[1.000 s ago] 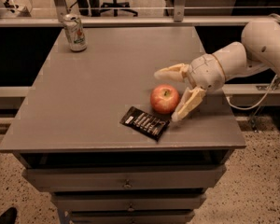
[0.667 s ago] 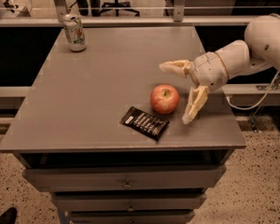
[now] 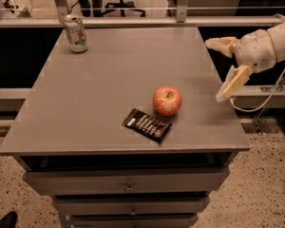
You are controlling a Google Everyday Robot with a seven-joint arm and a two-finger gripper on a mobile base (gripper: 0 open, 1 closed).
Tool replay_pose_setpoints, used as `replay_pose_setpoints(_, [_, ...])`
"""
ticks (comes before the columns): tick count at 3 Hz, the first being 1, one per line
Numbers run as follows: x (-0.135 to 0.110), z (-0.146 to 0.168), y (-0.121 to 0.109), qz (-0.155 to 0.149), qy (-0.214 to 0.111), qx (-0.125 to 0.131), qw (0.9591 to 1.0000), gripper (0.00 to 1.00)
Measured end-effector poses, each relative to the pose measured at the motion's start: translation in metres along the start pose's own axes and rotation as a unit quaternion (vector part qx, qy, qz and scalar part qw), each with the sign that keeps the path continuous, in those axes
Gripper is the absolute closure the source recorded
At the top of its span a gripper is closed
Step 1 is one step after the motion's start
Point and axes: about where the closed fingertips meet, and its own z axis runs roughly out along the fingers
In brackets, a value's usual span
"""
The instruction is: Move apple near rxbar chocolate
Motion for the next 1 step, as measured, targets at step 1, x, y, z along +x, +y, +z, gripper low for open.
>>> replay_pose_setpoints(1, [-0.0052,-0.0066,-0.0064,-0.007,0.000,0.010,0.9999,0.00])
